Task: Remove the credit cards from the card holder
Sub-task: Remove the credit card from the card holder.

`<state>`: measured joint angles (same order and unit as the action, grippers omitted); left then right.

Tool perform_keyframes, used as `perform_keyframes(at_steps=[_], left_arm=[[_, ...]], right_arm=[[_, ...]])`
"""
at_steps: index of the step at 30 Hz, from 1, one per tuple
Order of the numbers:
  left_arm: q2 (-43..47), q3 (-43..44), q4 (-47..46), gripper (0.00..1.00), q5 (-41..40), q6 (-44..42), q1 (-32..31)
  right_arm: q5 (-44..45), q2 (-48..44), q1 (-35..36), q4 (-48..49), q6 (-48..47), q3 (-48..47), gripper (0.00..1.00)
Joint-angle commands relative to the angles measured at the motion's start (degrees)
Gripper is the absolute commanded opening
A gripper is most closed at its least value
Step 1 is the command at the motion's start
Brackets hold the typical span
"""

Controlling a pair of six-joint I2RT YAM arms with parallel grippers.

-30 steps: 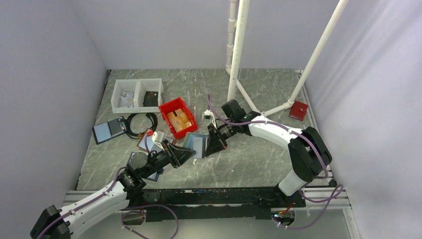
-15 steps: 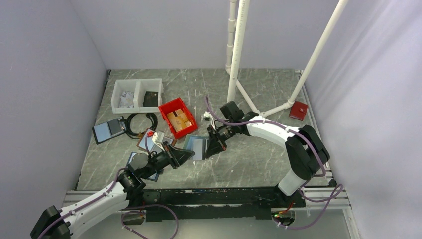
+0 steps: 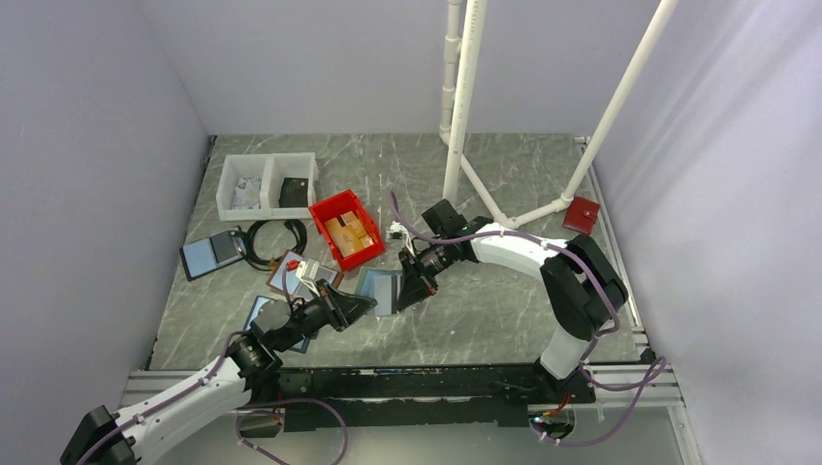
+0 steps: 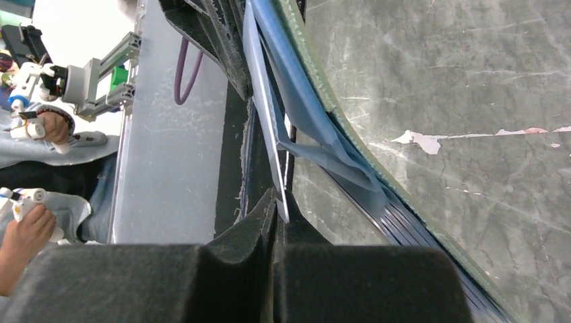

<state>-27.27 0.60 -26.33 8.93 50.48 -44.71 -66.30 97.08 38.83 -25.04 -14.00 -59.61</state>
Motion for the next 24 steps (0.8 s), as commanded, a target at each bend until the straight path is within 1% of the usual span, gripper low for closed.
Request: perform_keyframes(at_steps=[1,9,15,19,24], left_arm=[[3.0,-0.6,2.6,0.00,-2.3,2.0,0.3],[7.9,-0.5,13.1,0.00,-4.1,1.8,0.4],[9.0,-0.5,22.8,0.00,-8.5,3.6,0.6],[7.1,1.1,31.7,0.00,-12.1,5.5,0.6],[0.8,2.2,36.6,0.00,-14.3,8.6,0.7]], right_arm=[[1.2,2.5,-1.3,-1.7,-3.2,-2.3,0.00],[2.0,5.1,-1.2,-2.8,-4.1,-2.9,0.00],[4.5,5.9,-1.2,-4.4,-5.8,-3.6,0.00],[6.6,6.2,-0.8,-6.2,-7.8,-4.0,0.00],[9.4,6.0,1.0,-8.1,-10.4,-5.1,0.00]])
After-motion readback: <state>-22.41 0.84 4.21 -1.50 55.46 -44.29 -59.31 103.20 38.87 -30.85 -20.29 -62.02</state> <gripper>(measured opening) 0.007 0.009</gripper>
